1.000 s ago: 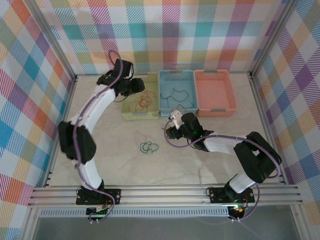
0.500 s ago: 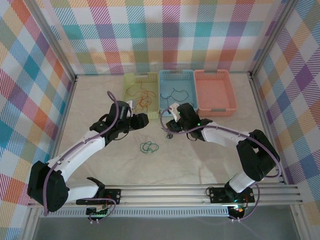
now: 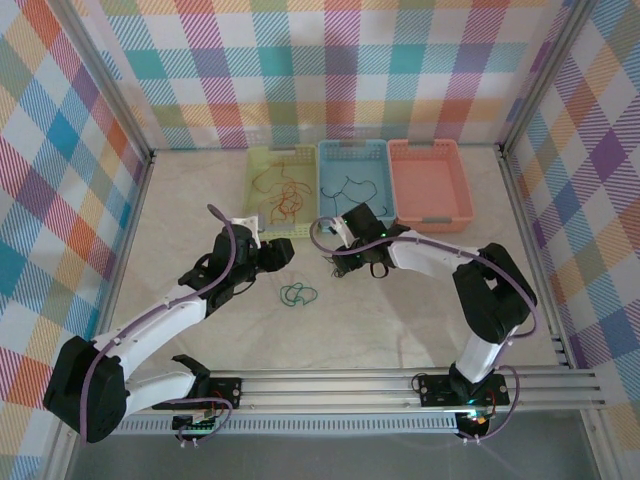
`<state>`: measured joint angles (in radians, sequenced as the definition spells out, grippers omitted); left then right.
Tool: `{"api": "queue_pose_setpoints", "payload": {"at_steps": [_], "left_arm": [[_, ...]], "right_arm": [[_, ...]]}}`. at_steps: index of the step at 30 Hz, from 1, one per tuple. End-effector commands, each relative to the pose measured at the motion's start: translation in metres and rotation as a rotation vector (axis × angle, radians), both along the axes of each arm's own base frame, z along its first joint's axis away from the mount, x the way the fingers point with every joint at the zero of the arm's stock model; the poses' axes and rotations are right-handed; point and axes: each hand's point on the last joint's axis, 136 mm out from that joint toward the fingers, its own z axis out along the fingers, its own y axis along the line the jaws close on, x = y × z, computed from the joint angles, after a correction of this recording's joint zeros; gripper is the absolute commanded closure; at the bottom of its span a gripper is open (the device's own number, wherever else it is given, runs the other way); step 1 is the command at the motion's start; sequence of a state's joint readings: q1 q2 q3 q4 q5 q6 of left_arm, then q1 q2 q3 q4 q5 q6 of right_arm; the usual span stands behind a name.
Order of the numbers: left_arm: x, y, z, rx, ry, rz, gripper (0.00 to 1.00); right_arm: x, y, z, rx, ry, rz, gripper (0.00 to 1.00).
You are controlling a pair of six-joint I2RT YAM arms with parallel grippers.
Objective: Untangle the cables
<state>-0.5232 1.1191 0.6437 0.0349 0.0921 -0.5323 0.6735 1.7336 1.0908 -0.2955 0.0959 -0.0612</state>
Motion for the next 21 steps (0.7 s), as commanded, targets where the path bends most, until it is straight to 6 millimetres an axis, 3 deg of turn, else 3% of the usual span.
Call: {"api": "queue_pose_setpoints", "payload": {"at_steps": [1,8,18,21], "left_arm": [[0.002,-0.004,0.01,-0.026,-0.036,-0.004,0.47],[-0.001,0.0,0.005,-0.006,-0.02,0.007,0.46],[0.0,0.002,0.001,0.012,-0.003,0.019,0.47],[0.0,0.002,0.0,0.018,0.002,0.02,0.48]], "right_arm": [[-0.002,-0.003,-0.002,-0.031,0.037,0.007,0.49],[-0.003,0.0,-0.012,-0.033,0.073,0.014,0.61],[-0.005,0.001,-0.021,-0.032,0.115,0.018,0.65],[-0.007,0.003,-0.022,-0.019,0.128,0.027,0.71]]}}
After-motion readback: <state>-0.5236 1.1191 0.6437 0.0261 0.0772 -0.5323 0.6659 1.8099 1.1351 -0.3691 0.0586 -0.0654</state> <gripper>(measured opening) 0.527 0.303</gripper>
